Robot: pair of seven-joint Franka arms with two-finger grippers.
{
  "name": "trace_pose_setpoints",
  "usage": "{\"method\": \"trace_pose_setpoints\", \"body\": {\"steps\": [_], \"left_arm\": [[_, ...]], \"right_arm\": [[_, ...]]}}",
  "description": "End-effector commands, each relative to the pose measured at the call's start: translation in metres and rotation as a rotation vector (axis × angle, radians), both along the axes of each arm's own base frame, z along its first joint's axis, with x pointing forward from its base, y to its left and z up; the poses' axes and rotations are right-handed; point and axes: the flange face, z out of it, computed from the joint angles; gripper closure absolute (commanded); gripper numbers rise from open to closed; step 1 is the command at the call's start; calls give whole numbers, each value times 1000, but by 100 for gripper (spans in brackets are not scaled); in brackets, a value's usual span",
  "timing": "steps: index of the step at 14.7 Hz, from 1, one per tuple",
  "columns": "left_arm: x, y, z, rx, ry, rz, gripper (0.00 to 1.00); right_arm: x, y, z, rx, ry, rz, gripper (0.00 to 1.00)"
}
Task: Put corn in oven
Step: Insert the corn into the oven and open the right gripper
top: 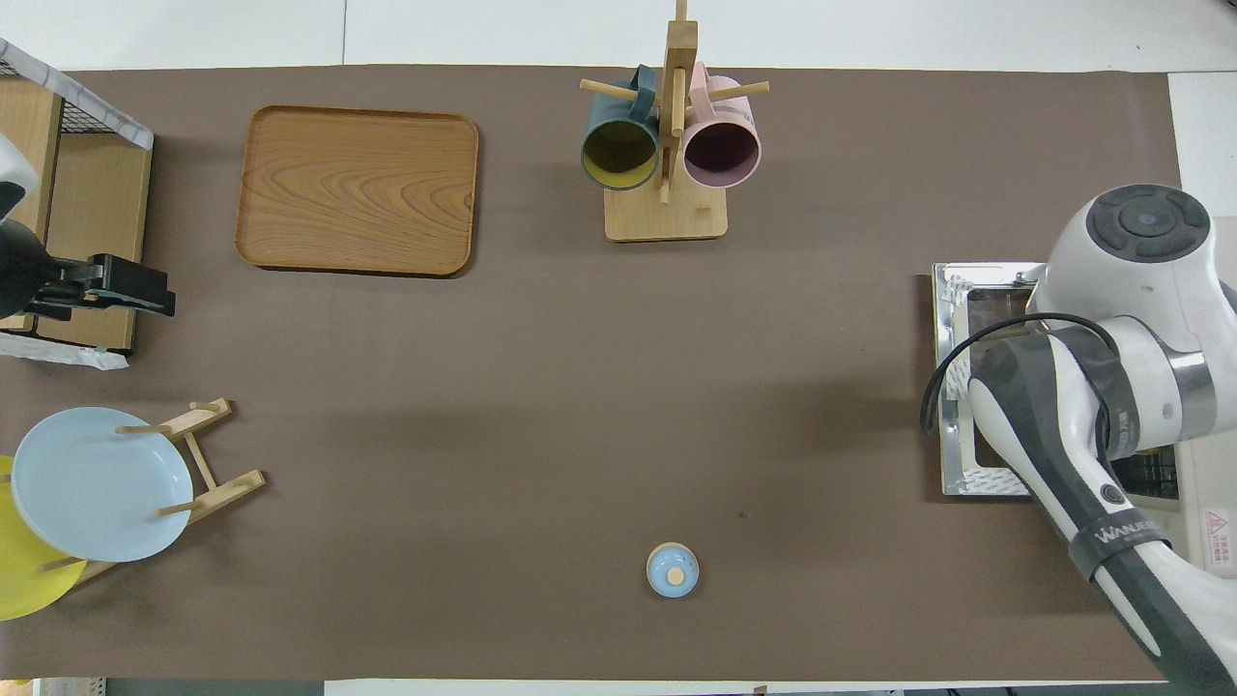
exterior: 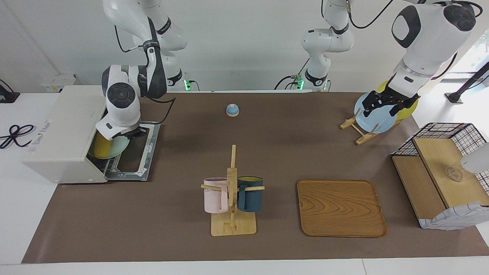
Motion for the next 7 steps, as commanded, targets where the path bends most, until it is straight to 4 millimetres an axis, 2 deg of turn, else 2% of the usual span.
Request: {"method": "trace_pose_setpoints", "body": {"steps": [1, 2, 4, 7], "left_arm": [[-1, 3, 5, 20, -16, -5, 0], [-1, 3, 5, 20, -16, -5, 0], [-1, 3, 5, 22, -16, -6, 0], [-1, 3, 5, 20, -16, -5, 0]], "right_arm": [[-7, 0, 1, 33, -10, 12, 58], [-7, 0, 1, 34, -10, 11, 52], [-5, 2, 3, 50, -16, 2, 50], [10, 21, 28, 132, -67, -29, 50]]}}
